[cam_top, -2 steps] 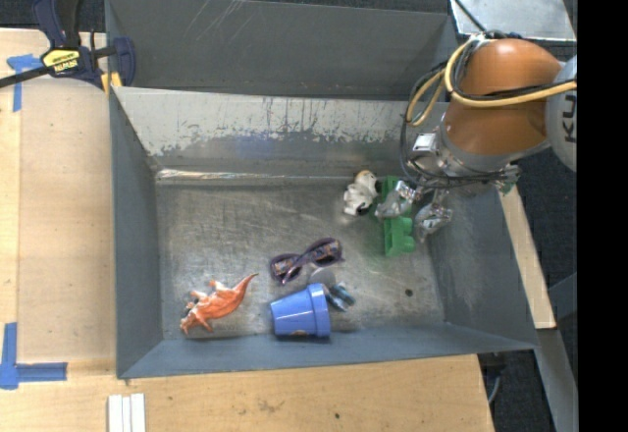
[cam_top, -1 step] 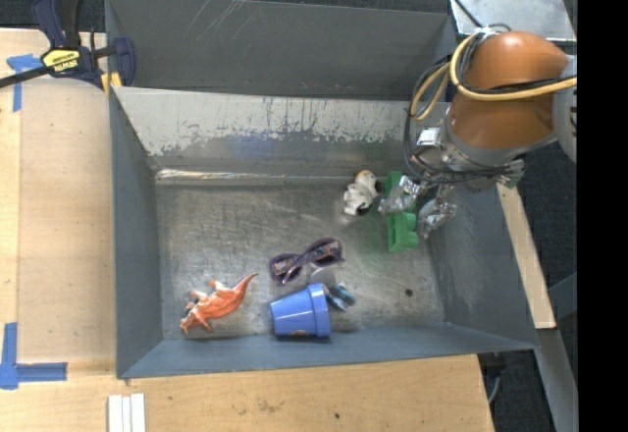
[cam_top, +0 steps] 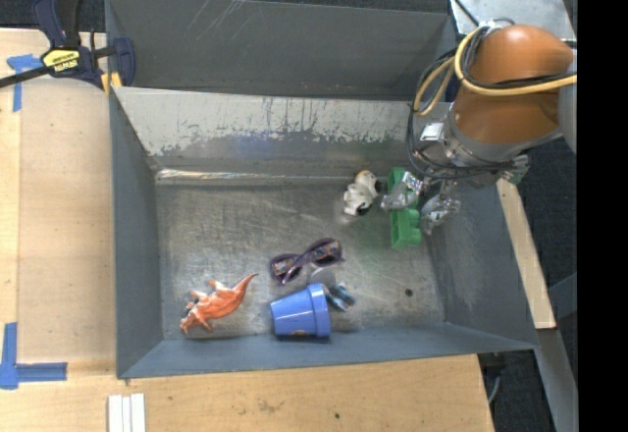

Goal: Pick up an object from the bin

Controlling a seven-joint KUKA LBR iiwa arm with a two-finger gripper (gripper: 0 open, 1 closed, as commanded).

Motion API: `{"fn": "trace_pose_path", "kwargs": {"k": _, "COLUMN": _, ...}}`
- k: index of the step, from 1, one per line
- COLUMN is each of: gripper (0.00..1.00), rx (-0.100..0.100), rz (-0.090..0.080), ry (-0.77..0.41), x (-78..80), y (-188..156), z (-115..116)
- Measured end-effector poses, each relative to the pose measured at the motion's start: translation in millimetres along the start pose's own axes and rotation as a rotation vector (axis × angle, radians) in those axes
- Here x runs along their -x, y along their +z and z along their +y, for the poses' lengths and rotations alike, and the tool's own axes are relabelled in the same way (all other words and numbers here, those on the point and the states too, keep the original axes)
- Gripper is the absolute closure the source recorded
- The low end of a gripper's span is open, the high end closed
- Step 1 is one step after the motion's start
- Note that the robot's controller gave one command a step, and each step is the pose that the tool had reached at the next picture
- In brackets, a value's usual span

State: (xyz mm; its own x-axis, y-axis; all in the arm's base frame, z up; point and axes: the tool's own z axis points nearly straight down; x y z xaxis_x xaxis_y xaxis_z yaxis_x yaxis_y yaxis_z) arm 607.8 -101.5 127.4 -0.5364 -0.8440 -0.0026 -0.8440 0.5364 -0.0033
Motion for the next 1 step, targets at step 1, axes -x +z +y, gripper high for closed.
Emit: {"fn": "trace_pose_path", "kwargs": {"k": 1, "gripper": 1.0, "rx": 0.004, "rz": 0.002, "ry": 0.0, "x": -0.2, "y": -11.8, "z": 0.8}}
